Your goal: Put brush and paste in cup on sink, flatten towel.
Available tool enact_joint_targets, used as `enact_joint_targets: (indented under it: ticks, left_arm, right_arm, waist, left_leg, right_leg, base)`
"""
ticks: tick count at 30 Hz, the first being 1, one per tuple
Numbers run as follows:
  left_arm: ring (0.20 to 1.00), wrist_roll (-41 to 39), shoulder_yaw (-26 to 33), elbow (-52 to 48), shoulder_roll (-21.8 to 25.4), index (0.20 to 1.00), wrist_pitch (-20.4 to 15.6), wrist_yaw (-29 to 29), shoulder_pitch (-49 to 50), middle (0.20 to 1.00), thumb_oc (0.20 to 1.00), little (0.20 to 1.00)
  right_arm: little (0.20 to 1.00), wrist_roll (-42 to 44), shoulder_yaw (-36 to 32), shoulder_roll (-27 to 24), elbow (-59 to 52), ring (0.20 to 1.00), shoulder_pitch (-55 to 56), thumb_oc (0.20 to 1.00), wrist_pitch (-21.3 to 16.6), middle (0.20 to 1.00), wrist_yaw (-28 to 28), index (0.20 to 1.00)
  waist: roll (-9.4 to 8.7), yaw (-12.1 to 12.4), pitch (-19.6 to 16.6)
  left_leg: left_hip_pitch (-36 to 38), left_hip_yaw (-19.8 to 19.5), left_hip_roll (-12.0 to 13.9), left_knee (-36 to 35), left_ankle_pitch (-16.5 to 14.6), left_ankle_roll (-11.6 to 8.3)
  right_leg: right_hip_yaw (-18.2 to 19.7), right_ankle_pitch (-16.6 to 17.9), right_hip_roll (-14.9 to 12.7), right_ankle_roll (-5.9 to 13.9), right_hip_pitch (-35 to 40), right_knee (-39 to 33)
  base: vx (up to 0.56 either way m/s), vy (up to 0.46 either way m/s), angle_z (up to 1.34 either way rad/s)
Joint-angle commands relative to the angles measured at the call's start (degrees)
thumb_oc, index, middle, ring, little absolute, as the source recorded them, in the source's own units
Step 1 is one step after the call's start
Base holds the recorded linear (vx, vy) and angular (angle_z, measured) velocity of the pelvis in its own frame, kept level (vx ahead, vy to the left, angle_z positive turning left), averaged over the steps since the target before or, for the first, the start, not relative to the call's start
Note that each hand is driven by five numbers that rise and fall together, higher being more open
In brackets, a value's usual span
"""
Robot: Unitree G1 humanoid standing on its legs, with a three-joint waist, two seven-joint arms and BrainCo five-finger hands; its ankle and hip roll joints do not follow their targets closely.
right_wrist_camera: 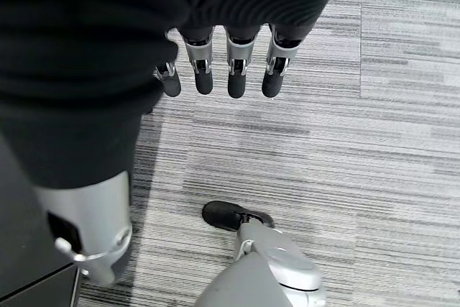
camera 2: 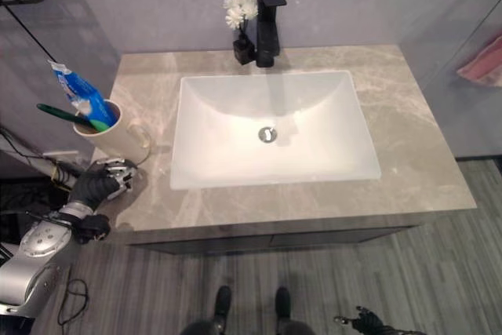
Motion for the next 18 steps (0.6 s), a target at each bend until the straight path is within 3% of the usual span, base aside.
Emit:
enact_joint_targets:
  ticks: [1,9,18]
  left_arm:
    - [0.2,0.1,-1.2,4.0,0.6,0.2,-0.1,2.5,-2.5,0.2,0.2,0.2]
    - [0.2,0.8,-1.3,9.1,1.4,0.2,-0.2,3.2,-6.1,0.2,0.2,0.2]
    - [0.2,-5.2,-4.8,20.0,2.7,0.2,-1.5,6.8,-15.5,0.2,0.2,0.2]
  right_arm:
    - [1.0,0.3,1.2,-0.7,-0.4,1.0,-0.5,1.0,0.2,1.0,0.3,1.0]
    - [1.0,1.2,1.3,-1.0,-1.9,1.0,-0.3,1.0,0.2,1.0,0.7,1.0]
    - [1.0,-1.0,4.1,-1.0,-4.2,1.0,0.5,1.0,0.2,1.0,0.3,1.0]
  waist:
    - [0.28,-1.0,1.0]
    - [-0.58,-1.4,0.9]
    - [-0.89,-2.5,2.1]
  left_leg:
    - [5.2,1.3,2.1,0.2,-6.5,1.32]
    - [5.0,1.6,2.3,0.2,-6.6,1.2]
    - [4.2,1.8,2.4,0.2,-6.2,1.06]
  right_leg:
    - [-1.6,-4.6,-1.6,2.32,2.3,0.4]
    - [-1.4,-4.7,-1.5,2.35,2.0,0.4]
    - [-1.3,-4.3,-1.3,2.42,1.0,0.4]
  base:
    - [0.0,0.0,0.0]
    - [0.0,0.0,0.0]
    - [0.0,0.0,0.0]
